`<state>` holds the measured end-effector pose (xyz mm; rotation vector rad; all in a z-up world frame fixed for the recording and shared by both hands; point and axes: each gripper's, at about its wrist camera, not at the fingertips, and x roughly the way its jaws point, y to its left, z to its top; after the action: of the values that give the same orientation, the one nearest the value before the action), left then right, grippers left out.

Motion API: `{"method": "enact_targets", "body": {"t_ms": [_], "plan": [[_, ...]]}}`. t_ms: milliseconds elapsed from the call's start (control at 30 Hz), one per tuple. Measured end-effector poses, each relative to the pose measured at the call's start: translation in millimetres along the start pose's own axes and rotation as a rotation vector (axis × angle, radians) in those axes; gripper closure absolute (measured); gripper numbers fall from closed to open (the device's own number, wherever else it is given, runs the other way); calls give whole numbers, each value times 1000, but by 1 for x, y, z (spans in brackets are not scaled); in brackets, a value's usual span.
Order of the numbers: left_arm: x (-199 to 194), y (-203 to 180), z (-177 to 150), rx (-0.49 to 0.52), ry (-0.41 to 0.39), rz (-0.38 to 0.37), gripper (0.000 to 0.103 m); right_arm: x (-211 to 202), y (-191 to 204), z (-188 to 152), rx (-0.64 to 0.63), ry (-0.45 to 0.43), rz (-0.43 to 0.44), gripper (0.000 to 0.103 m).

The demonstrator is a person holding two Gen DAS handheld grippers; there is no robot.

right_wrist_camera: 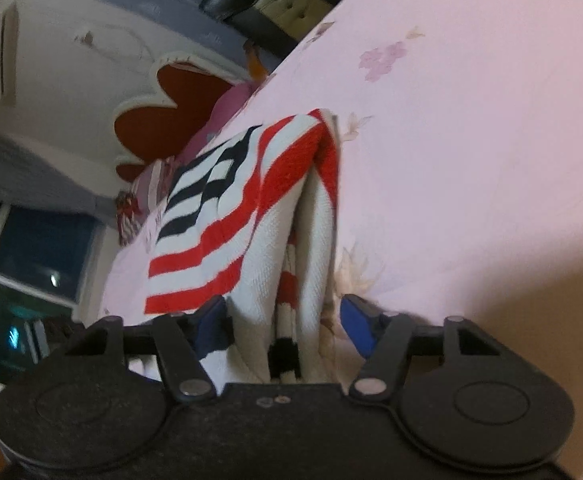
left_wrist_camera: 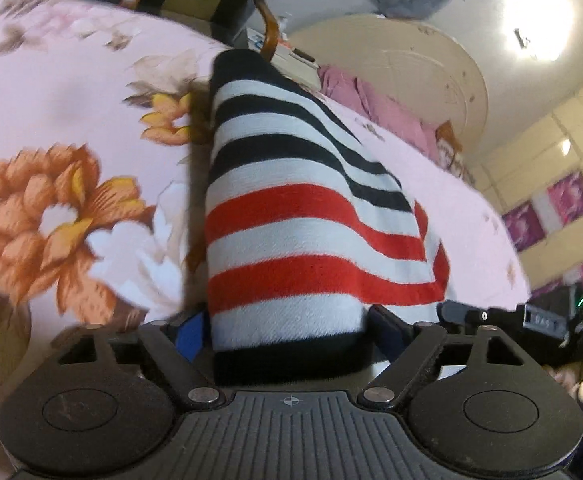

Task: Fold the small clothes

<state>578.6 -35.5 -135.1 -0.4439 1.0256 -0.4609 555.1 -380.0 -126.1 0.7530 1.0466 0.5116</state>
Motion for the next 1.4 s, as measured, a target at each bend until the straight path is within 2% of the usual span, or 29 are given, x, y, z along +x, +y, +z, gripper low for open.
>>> {"method": "enact_targets", "body": {"t_ms": [133, 300, 500, 633, 767, 1033, 1167, 1400], "plan": [[7, -15, 6, 50, 3, 71, 31, 16, 18, 2, -92, 9, -35, 52], [4, -39, 5, 116, -29, 140, 49, 19, 44, -10, -218, -35, -132, 66], [-23, -64, -2, 208, -82, 177, 52, -2, 69, -24, -290, -118, -141, 71], [-46, -77, -10, 226, -113, 166, 52, -16, 93, -32, -369, -135, -149, 71], [-77, -73, -20, 215, -155, 156, 52, -24, 116, -38, -416, -138, -140, 71], [-132, -24, -26, 222, -187, 140, 52, 9, 177, -68, -485, -146, -151, 71], [-166, 24, -29, 215, -192, 133, 52, 39, 210, -93, -488, -154, -161, 71], [-235, 117, -35, 189, -181, 181, 52, 115, 272, -139, -499, -117, -142, 71]]}}
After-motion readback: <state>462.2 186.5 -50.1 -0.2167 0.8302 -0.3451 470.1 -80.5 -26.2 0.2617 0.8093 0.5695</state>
